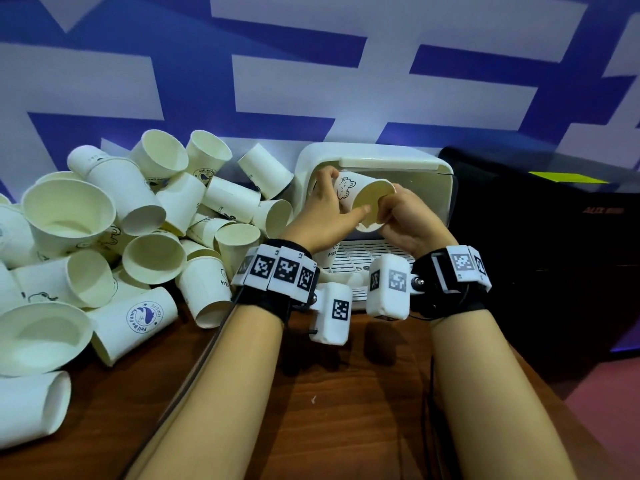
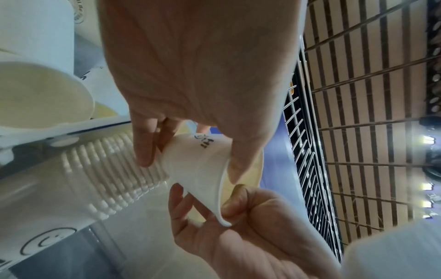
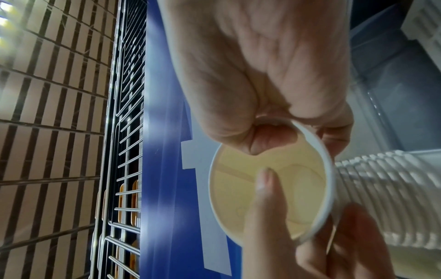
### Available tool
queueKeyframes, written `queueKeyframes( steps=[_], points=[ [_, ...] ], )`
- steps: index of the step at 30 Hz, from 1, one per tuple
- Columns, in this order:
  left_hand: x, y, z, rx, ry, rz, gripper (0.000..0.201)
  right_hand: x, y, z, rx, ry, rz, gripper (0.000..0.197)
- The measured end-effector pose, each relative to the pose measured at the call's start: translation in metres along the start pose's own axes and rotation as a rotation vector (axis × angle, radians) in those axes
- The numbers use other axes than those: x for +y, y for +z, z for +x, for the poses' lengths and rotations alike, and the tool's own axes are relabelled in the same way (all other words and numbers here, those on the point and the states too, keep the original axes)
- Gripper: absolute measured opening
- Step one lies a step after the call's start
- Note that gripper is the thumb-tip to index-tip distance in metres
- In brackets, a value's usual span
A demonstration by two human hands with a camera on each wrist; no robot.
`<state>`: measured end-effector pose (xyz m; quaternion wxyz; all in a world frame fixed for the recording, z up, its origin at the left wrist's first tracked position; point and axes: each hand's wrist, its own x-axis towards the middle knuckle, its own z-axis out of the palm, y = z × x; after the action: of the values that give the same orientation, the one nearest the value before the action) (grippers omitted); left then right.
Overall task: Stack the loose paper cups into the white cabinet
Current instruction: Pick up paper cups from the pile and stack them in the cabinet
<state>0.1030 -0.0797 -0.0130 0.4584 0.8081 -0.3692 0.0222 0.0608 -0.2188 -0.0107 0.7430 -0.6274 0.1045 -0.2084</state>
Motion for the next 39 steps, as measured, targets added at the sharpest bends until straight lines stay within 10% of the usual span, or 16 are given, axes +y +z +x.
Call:
queueKeyframes(
  steps=[20,39],
  points=[
    [0.011,-0.001,-0.006,0.070,-0.014,0.170,0.059,-0.009,-0.007,-0.004,-0.104,0.048,0.190,0.021],
    [0.005,0.009,0.001,0.323,0.020,0.260,0.052,-0.006,-0.012,-0.002,-0.057,-0.005,0.002,0.043]
  ],
)
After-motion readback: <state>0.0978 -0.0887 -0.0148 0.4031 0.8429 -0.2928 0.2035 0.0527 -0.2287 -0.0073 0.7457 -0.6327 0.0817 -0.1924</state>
